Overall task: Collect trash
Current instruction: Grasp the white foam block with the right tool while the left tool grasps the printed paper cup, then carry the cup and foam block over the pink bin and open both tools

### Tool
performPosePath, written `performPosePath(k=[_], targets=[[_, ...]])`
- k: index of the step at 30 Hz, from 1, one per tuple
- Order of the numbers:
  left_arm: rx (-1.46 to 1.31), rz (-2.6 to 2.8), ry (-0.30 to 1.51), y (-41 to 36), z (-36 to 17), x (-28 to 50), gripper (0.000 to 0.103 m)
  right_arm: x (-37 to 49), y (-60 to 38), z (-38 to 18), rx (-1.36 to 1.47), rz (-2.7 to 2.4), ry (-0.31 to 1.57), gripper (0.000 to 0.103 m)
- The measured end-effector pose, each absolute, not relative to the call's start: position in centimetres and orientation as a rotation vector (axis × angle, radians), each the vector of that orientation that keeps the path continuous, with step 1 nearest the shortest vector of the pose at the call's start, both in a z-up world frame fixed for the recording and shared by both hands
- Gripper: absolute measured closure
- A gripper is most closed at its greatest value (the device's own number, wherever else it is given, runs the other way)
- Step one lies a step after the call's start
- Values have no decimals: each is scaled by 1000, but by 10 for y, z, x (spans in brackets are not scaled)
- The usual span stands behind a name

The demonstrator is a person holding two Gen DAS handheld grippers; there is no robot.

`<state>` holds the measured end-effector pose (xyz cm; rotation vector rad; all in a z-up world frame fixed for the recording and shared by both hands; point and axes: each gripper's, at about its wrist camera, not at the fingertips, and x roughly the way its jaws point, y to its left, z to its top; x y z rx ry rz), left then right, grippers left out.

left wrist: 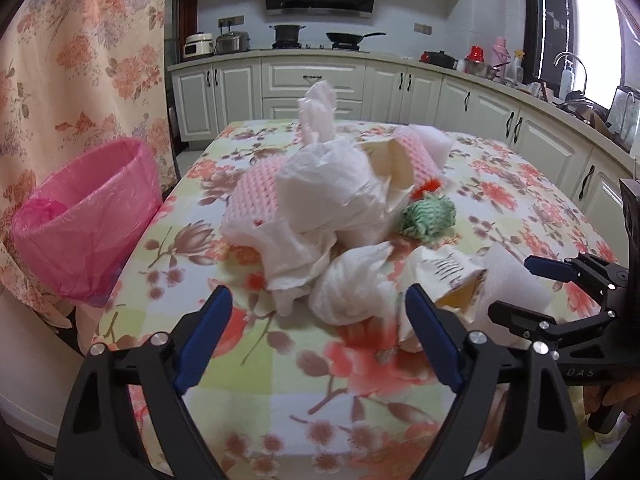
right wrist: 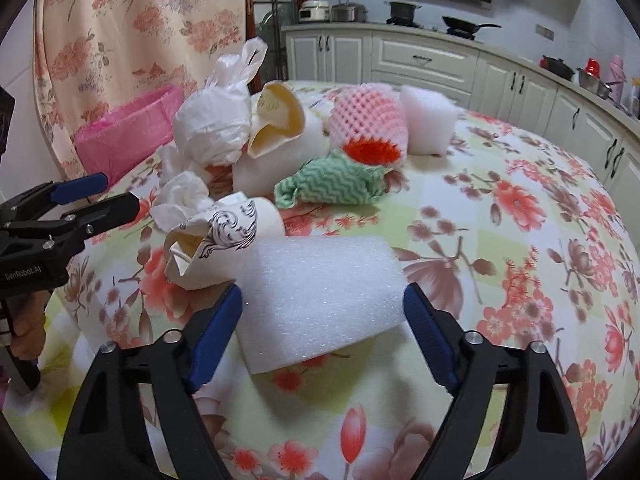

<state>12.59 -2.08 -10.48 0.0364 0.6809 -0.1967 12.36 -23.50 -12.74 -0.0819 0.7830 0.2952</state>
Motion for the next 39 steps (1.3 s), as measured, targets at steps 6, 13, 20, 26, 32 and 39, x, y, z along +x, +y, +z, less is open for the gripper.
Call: performPosePath(k=[6,13,20,26,32,39], targets=[[65,-242,620,-50,-101,117,19,112,-254,-122,-29,240,730,38],[162,-310,598,-96,-108,114,29,101,-292,-115,63,152,682,49],[254,-331,595,-124,-129,121,46,93,-314,-114,97,111,667,53],[228,-326,565,-116,-131,121,61,92,-312,-117,90,114,662,54],[192,-320,475,-97,-114,105,61,87,-301,-107,69,127,632,55],[85,-219,402,-48,-85,95,61,95,-259,-75,4,238,561,55]])
